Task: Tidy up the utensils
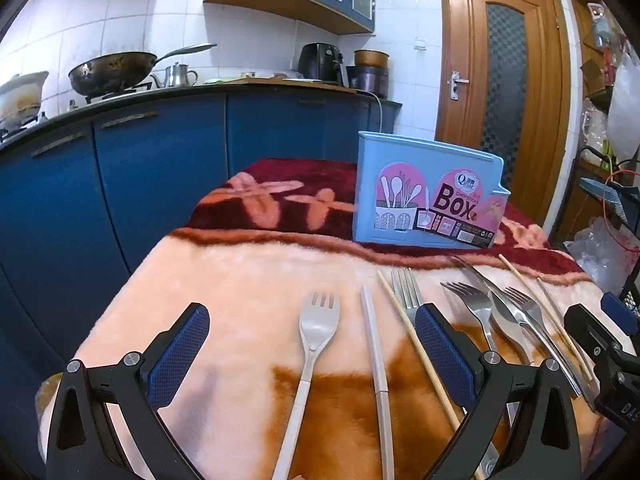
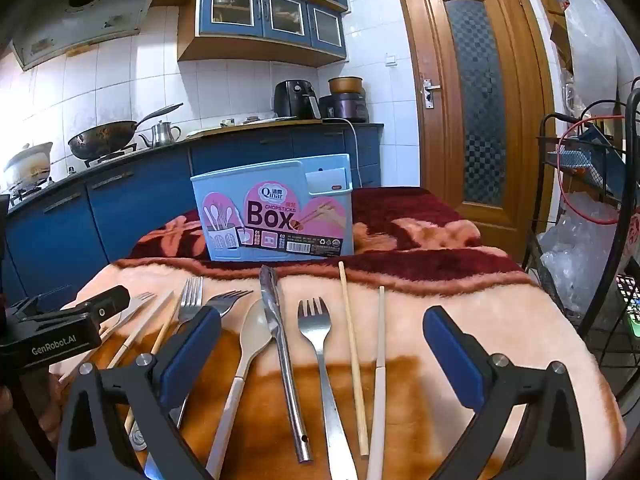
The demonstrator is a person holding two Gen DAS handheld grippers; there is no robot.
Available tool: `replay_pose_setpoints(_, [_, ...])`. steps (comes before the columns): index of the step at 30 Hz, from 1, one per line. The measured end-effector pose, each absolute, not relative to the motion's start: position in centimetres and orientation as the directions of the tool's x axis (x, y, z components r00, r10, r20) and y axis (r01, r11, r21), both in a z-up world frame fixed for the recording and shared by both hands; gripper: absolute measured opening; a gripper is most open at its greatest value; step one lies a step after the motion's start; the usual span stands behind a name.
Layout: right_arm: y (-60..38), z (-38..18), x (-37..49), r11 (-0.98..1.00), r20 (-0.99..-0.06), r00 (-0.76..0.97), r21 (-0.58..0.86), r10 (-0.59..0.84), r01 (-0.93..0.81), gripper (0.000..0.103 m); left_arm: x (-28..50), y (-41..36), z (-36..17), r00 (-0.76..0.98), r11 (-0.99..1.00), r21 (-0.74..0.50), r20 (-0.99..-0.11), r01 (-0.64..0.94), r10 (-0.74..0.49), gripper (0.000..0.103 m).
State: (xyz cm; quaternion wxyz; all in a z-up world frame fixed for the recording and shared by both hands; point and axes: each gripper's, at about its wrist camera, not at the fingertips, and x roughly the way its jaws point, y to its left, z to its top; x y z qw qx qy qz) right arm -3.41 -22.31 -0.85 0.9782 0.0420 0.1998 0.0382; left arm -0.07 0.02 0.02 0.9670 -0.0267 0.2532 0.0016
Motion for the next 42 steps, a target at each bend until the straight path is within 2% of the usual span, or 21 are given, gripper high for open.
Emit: replay_pose_setpoints(42, [-22.25, -0.83, -3.44, 0.994, -0.386, 0.918, 0.087, 0.088, -0.058, 0.103, 0.13, 0.05, -0.2, 0.867, 0.999, -0.044, -0.498, -0.022, -0.002, 0.102])
